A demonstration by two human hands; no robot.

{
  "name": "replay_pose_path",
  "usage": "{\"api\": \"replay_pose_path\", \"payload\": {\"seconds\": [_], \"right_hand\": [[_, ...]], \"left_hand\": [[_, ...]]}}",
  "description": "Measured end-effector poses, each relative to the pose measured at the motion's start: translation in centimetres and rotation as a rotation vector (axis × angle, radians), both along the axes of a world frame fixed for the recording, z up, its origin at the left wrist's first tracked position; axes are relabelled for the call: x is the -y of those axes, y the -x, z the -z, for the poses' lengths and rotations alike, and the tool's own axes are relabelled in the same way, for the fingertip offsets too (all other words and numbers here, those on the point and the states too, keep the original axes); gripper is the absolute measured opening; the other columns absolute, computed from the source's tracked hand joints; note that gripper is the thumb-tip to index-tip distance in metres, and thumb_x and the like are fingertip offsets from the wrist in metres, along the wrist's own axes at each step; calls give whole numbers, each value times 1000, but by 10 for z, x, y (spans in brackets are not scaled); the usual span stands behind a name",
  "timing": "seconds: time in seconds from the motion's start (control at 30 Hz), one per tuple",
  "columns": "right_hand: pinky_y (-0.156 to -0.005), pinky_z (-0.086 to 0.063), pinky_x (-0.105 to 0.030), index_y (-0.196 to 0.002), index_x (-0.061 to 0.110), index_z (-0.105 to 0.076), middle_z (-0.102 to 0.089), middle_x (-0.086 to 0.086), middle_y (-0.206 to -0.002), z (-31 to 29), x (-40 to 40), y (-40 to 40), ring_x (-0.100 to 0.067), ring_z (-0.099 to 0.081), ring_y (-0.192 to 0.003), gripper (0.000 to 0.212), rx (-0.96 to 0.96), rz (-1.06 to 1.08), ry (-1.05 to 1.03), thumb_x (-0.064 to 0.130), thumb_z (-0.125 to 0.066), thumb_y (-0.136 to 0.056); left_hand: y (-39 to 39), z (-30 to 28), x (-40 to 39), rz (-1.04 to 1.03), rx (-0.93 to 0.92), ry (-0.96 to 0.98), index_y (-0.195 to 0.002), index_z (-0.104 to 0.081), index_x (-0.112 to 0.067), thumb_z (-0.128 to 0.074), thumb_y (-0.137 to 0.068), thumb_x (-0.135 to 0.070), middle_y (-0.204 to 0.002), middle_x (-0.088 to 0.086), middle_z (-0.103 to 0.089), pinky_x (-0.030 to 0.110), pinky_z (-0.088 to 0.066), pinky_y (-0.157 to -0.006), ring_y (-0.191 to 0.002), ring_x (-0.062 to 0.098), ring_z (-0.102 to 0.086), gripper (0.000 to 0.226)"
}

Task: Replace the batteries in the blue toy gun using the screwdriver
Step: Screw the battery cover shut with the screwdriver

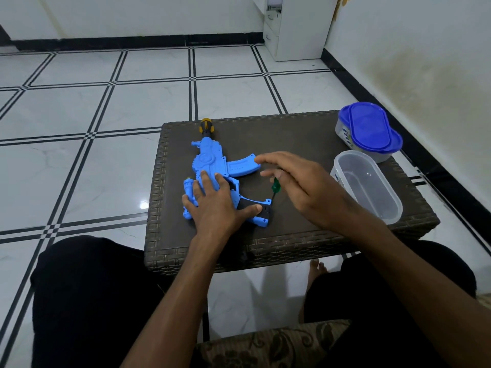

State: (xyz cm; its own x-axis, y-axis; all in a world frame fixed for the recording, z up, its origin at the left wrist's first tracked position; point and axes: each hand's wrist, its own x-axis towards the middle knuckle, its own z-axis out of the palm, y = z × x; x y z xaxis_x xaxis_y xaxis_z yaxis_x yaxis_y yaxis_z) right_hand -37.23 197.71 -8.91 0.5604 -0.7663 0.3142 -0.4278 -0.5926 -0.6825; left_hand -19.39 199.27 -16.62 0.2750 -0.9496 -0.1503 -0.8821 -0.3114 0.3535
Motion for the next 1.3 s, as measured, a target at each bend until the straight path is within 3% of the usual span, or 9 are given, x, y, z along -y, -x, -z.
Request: {"api": "replay_pose_path", "payload": {"seconds": [0.2, 0.4, 0.5, 0.63, 0.73, 0.83, 0.93, 1.07, 1.3], "right_hand": [[-61, -49, -39, -91, 12, -63, -62, 0, -73, 2, 2, -2, -17, -57, -64, 27, -131, 174, 276, 39, -59, -94], [-98, -37, -12, -126, 6, -55, -56, -4, -125, 1, 0, 2, -11, -53, -114, 34, -192, -24, 167, 4, -41, -95], [-89, -46, -13, -123, 11, -56, -61, 1, -120, -5, -1, 5, -5, -60, -107, 33, -146, -20, 75, -1, -47, -95], [-65, -48, -37, -94, 14, -59, -61, 3, -80, -6, 1, 1, -15, -55, -69, 15, -229, 132, 242, 27, -53, -98], [-79, -50, -33, -115, 17, -57, -56, 2, -109, 0, 3, 0, -14, -56, -90, 26, -330, 123, 229, 33, -42, -101], [-92, -43, -20, -127, 9, -53, -54, -4, -125, -1, 3, 2, -12, -55, -107, 33, -211, -48, 100, 7, -42, -96], [-74, -48, -26, -111, 10, -61, -66, -2, -95, -7, 3, 4, -14, -61, -80, 21, -185, -20, 124, 9, -52, -92], [-55, -41, -33, -92, 18, -52, -49, 8, -63, -12, 0, -3, -16, -50, -58, 24, -421, 202, 263, 42, -53, -96], [-82, -48, -24, -113, 10, -62, -61, 0, -109, -11, 8, 4, -10, -58, -93, 26, -186, -34, 147, 12, -42, -97]], "left_hand": [[0, 1, 0, -1, 0, 0, -154, -8, -18, -56, -68, -80, -161, 12, 11, 60, 2, -116, -148, 33, 8, 117], [0, 0, 0, 2, -3, -1, -154, -8, -18, -56, -69, -80, -161, 12, 12, 59, 2, -115, -148, 33, 8, 117], [0, 0, 0, 3, -7, -2, -154, -7, -18, -56, -69, -80, -161, 11, 12, 59, 2, -116, -148, 33, 8, 117], [0, 0, 0, 0, -16, 0, -154, -7, -18, -56, -69, -80, -161, 11, 12, 59, 3, -116, -148, 32, 9, 117], [0, 1, 0, 1, -11, 5, -154, -8, -18, -56, -68, -81, -161, 11, 12, 59, 3, -115, -148, 32, 9, 117], [0, 2, 0, -1, -12, 8, -154, -8, -18, -56, -68, -81, -161, 11, 12, 59, 3, -115, -148, 32, 9, 117], [0, 3, 0, -1, -10, 15, -154, -8, -18, -56, -68, -81, -161, 11, 11, 59, 2, -116, -148, 32, 8, 117], [-1, 1, 0, 1, -16, 7, -154, -7, -18, -56, -68, -81, -161, 10, 11, 58, 3, -116, -148, 32, 9, 117], [0, 1, -1, -5, -13, 3, -154, -8, -18, -57, -68, -81, -161, 11, 11, 58, 2, -116, -148, 32, 8, 117]]}}
